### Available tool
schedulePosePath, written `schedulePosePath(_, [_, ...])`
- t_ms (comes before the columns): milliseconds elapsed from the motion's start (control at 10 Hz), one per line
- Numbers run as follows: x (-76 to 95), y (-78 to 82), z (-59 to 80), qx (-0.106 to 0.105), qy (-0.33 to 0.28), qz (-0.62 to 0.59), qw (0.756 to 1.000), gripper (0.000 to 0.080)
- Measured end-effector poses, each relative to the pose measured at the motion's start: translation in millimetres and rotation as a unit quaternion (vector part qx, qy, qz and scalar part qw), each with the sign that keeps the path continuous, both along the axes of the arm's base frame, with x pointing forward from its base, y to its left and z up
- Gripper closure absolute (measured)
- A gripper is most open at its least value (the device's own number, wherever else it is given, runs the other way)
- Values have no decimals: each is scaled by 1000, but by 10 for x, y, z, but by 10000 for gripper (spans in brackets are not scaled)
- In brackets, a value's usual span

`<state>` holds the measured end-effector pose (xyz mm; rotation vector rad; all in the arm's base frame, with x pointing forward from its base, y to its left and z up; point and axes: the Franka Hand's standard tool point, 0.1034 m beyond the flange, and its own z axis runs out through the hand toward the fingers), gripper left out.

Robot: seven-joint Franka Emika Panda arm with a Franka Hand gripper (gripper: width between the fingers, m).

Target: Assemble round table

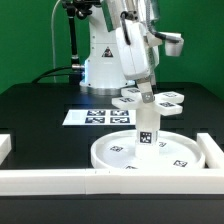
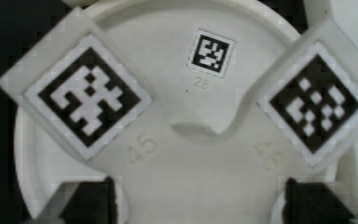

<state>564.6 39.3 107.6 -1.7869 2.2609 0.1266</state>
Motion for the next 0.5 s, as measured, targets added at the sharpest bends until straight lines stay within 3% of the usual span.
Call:
schedulePosePath(100, [-1, 6, 11, 0, 0, 7, 1000, 207])
schedulePosePath(300, [18, 47, 193, 6, -8, 35, 999, 168])
schedulePosePath(500, [22, 52, 207, 2, -16, 58, 998, 151])
